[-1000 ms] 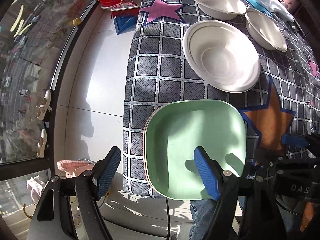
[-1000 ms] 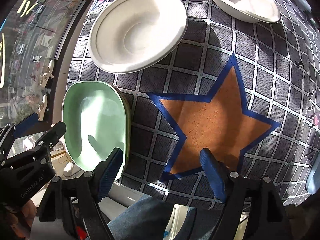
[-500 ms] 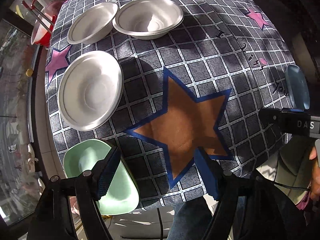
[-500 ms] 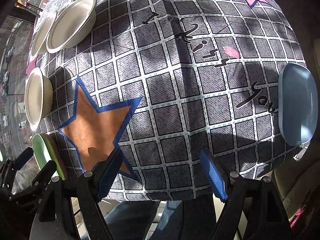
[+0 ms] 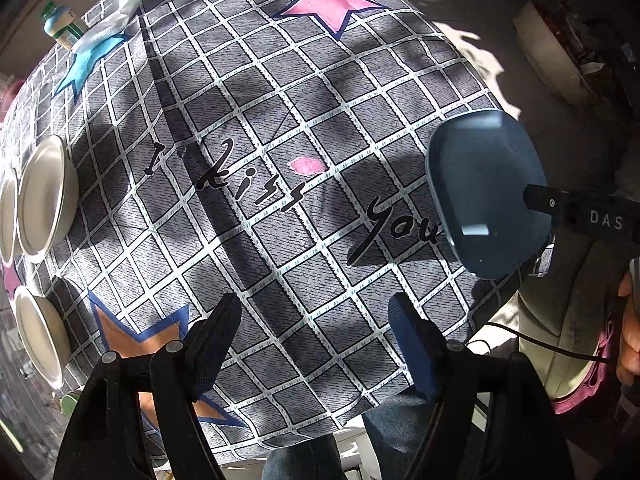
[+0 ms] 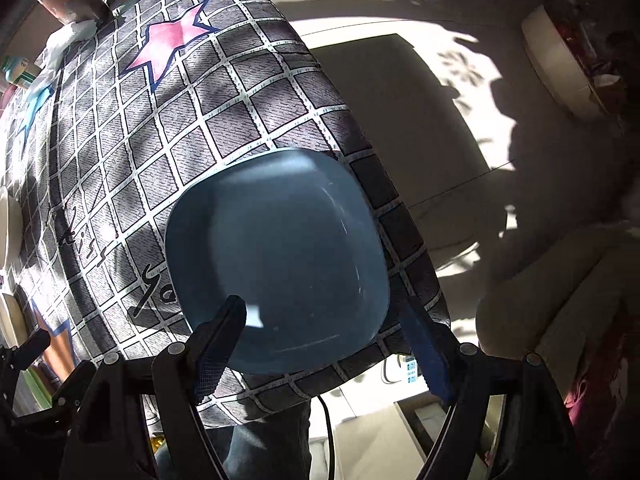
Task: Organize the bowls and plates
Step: 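Move both grippers to the blue square plate, then close both grippers on the blue plate's rim and lift it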
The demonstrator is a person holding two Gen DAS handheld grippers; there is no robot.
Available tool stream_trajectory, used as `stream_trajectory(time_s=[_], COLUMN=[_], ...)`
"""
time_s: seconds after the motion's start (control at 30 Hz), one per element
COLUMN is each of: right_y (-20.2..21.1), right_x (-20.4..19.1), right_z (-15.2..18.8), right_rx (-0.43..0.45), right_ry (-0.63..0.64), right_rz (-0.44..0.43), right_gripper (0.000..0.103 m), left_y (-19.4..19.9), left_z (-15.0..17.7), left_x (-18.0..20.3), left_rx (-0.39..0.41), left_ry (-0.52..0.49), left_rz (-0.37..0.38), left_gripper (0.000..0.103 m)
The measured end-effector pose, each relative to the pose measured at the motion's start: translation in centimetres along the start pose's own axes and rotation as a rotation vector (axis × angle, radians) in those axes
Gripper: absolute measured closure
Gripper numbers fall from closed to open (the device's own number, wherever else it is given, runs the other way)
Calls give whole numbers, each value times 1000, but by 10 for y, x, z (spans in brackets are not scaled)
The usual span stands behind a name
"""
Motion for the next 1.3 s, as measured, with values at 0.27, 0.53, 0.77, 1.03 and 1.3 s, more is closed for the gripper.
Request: stream_trajectory(time_s=[0.27,0.53,0.77,1.03,1.3], right_y=[-28,-59,-57,-45,-22], right_x=[22,19,3,-40,-118], right_z=[-17,-28,-23,-5,32], right_rx=[-17,-36,-36,-59,-68], right_ry=[101,163,220,288,416], right_rz=[37,-36,-86,-149,-202], right_gripper=[23,26,71,72,71], left_y=[-42,-76,-88,-67,-45], left_z=[-47,-65,-67,-37,24], left_x=[40,45,50,18,-56], left_rx=[-18,-48,-27,-36,-32], left_ry=[77,84,60,56,166], left_rz=[33,-9,-34,-47,-83], left_gripper=[24,24,41,74,74])
Point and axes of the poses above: each gripper's, at about its wrist camera, not at the fingertips, and y roughly against the way its jaws point, x to its right, z to its underside, the point moved 1 cm from there along -y, roughly the way its jaws point, and after that the axes turned 13 degrees about z, right-handed, at the moved point
